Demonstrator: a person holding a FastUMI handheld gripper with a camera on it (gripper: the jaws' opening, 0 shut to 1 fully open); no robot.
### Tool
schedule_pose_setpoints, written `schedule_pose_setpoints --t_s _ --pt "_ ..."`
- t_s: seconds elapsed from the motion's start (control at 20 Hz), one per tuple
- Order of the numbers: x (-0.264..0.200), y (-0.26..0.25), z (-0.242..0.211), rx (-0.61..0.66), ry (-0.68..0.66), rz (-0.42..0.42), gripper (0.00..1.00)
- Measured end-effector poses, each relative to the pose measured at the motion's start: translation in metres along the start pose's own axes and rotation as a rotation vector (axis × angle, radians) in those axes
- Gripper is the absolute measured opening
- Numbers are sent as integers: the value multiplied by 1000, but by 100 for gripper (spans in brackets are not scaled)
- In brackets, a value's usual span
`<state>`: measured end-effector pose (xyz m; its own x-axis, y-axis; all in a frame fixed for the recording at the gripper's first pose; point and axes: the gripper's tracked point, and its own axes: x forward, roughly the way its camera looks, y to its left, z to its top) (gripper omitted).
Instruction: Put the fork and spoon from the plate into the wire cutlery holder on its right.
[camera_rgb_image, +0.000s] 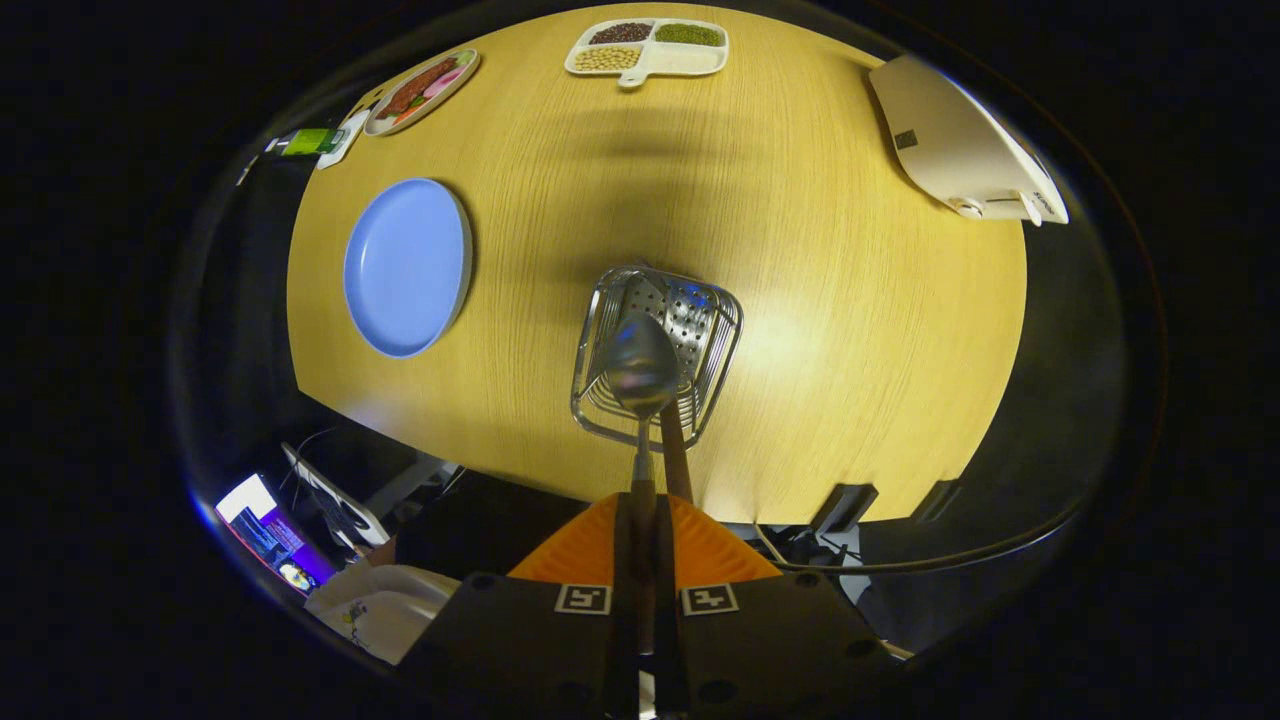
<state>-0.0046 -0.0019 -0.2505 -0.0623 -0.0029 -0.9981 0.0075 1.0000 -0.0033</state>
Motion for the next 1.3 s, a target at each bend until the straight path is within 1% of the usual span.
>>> schedule_pose_setpoints --t_s 0.1,0.15,0.25,0.35,0.45,0.5,0.9,1.1,1.3 --pt "-4 8 9 26 -19 43 15" --pt "-7 10 14 25 -43 50 18" --pt "-14 9 20 -4 -96 55 39" --pt "-25 14 25 -19 -157 78 66" --pt "-34 20 25 -17 -214 109 90" --pt "-38 22 26 -12 -243 117 100" --pt "-83 25 25 20 -528 170 100" --pt "-107 21 19 16 -671 146 100" --pt "-142 7 16 -7 -853 82 100"
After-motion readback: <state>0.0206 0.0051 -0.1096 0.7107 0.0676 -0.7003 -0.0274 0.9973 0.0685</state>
